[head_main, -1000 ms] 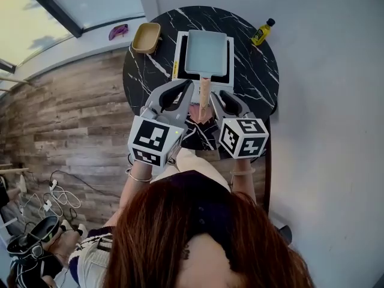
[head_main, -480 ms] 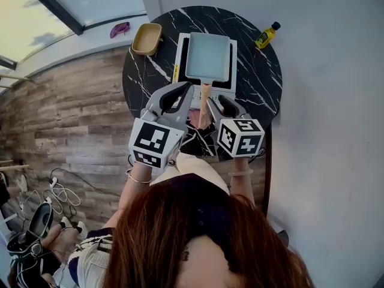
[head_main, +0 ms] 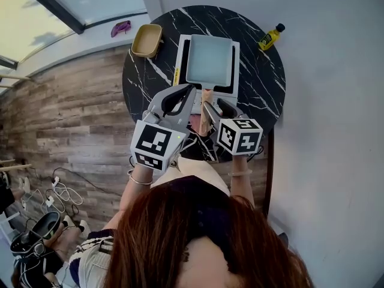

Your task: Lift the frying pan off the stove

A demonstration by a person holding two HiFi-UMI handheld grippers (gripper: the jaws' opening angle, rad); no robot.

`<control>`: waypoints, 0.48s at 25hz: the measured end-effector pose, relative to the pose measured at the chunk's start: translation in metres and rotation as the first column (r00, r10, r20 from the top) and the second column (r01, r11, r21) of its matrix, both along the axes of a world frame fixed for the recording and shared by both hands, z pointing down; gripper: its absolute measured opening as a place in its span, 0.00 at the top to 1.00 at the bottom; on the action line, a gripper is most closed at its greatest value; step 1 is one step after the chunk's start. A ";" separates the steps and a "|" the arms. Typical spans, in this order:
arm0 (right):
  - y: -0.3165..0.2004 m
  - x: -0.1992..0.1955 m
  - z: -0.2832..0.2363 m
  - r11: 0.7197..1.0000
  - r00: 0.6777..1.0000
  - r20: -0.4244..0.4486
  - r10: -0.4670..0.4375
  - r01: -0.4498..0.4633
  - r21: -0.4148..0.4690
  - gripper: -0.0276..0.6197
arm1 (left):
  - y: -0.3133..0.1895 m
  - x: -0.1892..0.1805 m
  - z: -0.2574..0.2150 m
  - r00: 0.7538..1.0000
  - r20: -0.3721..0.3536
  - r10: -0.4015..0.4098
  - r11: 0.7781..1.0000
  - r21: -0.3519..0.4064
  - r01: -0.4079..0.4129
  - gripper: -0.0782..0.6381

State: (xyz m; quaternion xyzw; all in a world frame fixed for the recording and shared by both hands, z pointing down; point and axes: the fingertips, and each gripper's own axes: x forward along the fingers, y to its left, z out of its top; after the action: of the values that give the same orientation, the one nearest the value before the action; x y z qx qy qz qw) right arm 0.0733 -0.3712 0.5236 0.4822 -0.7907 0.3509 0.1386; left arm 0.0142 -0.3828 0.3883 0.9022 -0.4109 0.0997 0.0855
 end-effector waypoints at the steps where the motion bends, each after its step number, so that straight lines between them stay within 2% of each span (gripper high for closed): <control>1: -0.001 -0.001 0.002 1.000 1.000 0.009 0.000 0.000 -0.009 0.63 | -0.002 0.000 0.001 1.000 0.000 0.001 1.000 -0.003 -0.001 0.87; 12: -0.013 -0.003 0.033 0.994 0.997 0.082 -0.003 0.012 -0.111 0.58 | -0.020 0.008 0.016 1.000 0.008 0.012 0.999 -0.032 -0.012 0.87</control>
State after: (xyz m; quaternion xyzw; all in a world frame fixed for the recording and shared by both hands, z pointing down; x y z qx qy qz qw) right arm 0.0701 -0.3841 0.5564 0.4562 -0.7765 0.4134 0.1343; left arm 0.0223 -0.4029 0.4042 0.9026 -0.4043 0.1105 0.0978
